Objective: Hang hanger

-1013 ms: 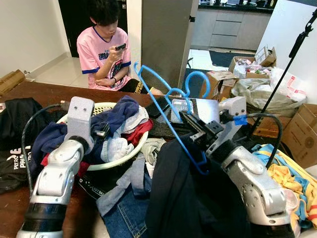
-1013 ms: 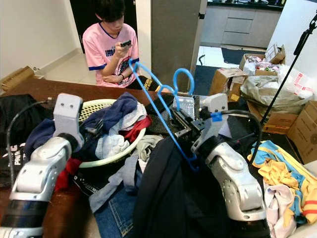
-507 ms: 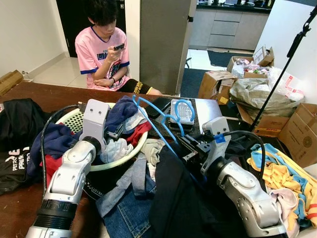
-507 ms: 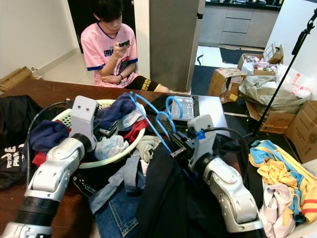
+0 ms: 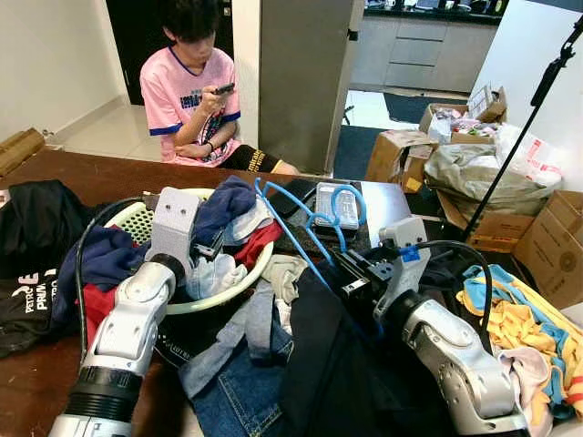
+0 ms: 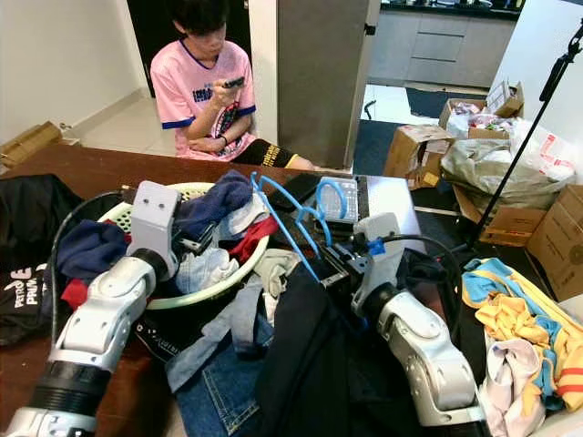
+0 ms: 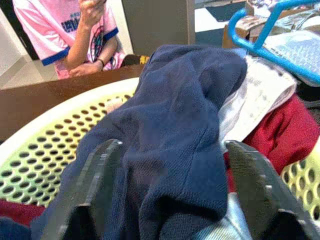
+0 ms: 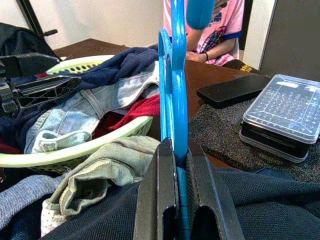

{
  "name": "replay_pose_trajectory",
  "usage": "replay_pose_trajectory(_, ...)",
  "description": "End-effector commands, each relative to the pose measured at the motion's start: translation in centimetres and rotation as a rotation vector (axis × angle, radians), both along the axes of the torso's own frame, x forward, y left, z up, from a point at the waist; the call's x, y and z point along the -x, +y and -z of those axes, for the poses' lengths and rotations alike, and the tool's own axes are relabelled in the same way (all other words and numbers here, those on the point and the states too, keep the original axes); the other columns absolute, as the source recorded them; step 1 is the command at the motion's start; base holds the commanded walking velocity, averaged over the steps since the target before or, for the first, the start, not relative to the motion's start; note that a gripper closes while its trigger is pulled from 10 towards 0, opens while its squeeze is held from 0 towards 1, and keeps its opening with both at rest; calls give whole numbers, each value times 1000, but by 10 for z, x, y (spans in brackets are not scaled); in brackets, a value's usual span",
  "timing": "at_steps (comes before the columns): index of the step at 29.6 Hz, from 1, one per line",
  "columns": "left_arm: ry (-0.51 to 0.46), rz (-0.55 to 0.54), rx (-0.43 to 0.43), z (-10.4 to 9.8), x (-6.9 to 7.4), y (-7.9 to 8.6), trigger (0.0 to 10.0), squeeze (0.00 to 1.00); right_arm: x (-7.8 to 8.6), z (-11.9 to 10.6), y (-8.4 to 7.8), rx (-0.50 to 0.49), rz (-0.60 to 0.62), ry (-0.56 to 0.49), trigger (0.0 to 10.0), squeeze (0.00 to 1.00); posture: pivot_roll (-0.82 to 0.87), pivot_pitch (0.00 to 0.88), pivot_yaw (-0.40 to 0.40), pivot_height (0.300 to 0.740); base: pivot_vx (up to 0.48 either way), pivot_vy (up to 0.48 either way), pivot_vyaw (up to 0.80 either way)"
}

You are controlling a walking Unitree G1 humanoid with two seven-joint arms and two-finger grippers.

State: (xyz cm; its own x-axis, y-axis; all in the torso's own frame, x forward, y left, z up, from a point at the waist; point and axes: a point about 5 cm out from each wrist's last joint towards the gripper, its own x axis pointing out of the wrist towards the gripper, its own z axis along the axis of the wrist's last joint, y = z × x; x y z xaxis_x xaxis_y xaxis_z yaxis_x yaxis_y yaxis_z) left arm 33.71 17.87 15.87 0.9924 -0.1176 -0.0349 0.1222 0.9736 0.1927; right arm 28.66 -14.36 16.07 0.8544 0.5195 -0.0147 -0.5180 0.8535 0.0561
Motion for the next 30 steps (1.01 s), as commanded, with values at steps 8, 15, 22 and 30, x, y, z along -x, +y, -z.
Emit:
replay_pose_trajectory(8,29,-16,-35,13,-5,10,0,0,1,11,-2,26,15,49,10000,0,0,20,-42,740,0,0,0)
replay_pose_trajectory(15,39,-28,-53,16,-7,16,0,0,2,12,-1,32,10,47,10000,0,4,17,-46,740,0,0,0)
replay_pose_trajectory(22,-202,68,137,-67,-16,17,0,0,2,13,0,29,9,53,10000,0,12,11,-47,740,0,0,0)
replay_pose_trajectory(30,-602,410,301,-203,10,6,0,0,0,14,2,15,8,60,10000,0,24,8,-38,740,0,0,0)
